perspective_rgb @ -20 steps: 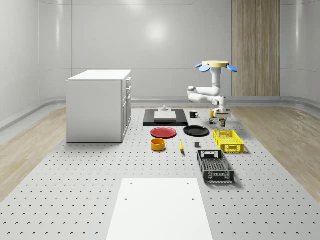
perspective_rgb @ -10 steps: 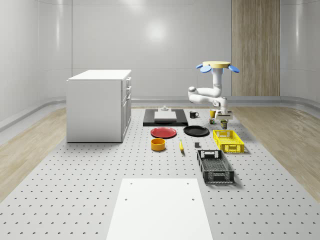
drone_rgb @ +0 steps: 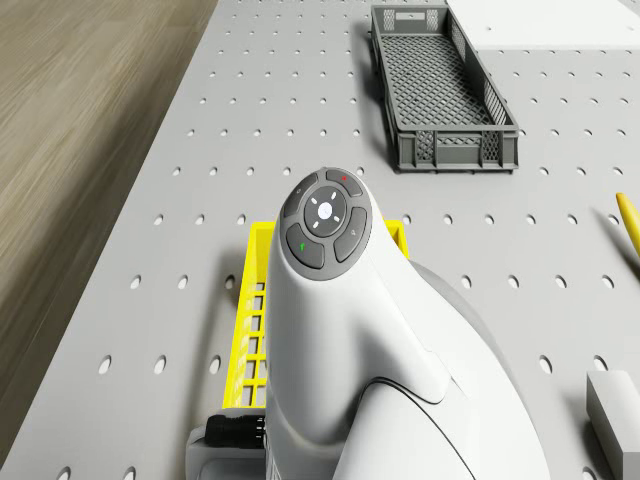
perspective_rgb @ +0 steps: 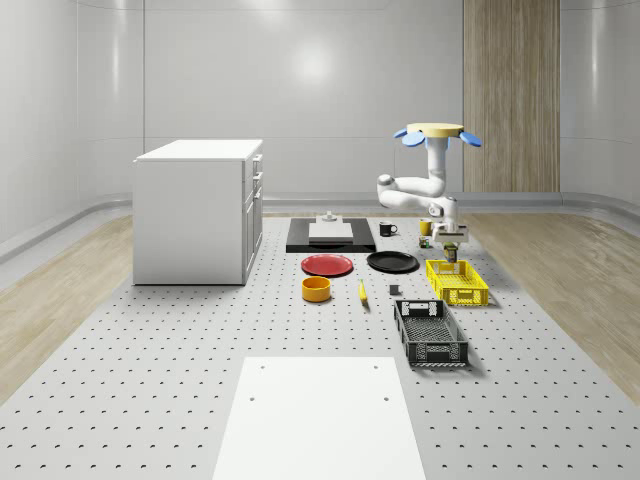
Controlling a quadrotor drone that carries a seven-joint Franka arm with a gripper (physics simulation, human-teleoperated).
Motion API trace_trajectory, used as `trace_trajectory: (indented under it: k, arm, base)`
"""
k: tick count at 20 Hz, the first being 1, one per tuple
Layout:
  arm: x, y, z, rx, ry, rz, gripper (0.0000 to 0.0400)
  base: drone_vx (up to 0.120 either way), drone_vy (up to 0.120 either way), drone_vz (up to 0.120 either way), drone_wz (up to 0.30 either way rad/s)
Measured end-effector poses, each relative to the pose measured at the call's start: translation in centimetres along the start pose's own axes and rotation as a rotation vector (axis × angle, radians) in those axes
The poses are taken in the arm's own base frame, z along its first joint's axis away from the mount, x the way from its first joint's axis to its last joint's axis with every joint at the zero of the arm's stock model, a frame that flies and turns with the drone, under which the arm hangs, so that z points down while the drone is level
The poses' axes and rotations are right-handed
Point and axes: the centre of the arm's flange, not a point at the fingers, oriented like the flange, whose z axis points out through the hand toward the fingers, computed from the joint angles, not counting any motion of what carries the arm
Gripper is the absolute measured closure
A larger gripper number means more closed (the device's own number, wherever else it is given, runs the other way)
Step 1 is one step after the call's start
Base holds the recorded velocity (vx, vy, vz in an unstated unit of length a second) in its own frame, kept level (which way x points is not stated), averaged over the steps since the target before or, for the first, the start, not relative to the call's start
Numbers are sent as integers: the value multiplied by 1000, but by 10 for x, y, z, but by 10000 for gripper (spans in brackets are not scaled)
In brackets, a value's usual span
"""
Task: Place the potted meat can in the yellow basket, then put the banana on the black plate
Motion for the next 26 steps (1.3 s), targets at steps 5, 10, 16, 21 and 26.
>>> trace_trajectory:
  k: [5,10,16,21,26]
  arm:
    - [0,0,0,0,0,0,111]
    - [0,0,0,0,0,0,111]
    - [0,0,0,0,0,0,111]
    - [0,0,14,0,0,-3,112]
    - [0,0,26,0,0,-6,112]
  base:
    - [120,0,0,0]
    - [16,0,-120,0]
    - [80,0,-27,0]
    - [0,0,0,0]
    - [0,0,-96,0]
